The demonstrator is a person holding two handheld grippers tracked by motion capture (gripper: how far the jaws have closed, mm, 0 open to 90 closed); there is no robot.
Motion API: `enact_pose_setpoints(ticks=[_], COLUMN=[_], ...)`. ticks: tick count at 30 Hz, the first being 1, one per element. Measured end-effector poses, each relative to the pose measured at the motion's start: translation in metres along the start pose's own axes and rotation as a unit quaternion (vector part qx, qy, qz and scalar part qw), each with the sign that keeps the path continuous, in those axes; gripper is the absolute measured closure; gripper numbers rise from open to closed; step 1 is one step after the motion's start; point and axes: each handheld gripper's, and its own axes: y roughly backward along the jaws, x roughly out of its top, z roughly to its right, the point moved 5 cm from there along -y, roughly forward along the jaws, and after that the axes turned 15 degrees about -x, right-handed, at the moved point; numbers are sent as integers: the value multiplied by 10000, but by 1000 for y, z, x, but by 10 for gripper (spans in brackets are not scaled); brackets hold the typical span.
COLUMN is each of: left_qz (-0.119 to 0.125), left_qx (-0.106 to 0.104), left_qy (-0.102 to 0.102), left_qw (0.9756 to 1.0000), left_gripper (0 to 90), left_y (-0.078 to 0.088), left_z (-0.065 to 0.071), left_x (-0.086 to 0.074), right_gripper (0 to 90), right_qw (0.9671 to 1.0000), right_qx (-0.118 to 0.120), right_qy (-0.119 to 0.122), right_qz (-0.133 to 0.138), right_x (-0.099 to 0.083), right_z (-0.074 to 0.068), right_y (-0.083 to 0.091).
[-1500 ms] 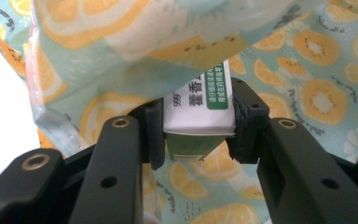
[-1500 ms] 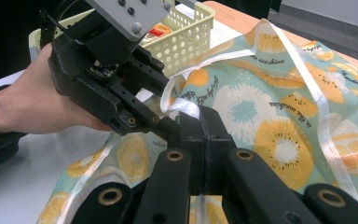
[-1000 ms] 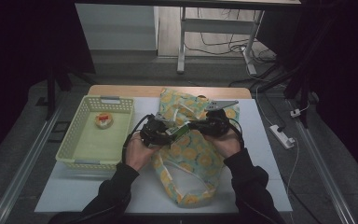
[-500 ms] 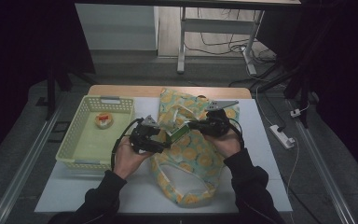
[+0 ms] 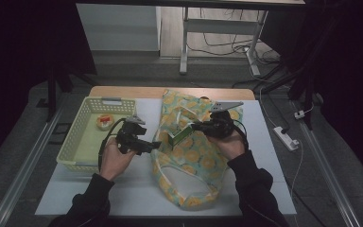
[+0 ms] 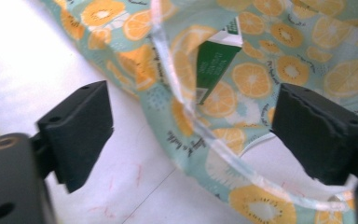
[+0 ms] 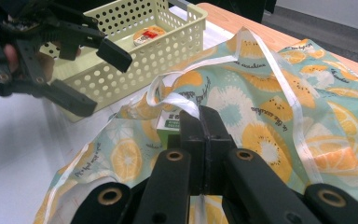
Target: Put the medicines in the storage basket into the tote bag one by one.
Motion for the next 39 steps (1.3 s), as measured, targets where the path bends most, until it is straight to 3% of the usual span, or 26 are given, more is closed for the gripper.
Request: enact_pose_setpoints(ticks=[11,18,21,25,33,39], left_qz=[111,242,185,240,235,250], left_qx=[-49,55,198,187,473,459], left_qy=[154,236,153,218,235,275], left_qw=[9998,9994,9995,9993,9983,9983], left_gripper=[11,0,0,0,0,0], left_y=[21,35,42,46,54,58], left_z=[-18,-30,-36,-41,-54,-61], left_x=[-7,-12,-15,-16,-19,-22], right_gripper=[893,892,892,892,892,892], right_qw=[10000,10000,10000,10000,10000,10000], right_qx=[1,-4,4,5,-6,-5], right_qy=[4,14,16,17,12,15], right_qz=[14,8,10,1,-20,-30], right_x=[0,0,0,0,-1,-1], right_z=[0,1,0,0,0,0], right_y=[1,1,1,0,0,-1])
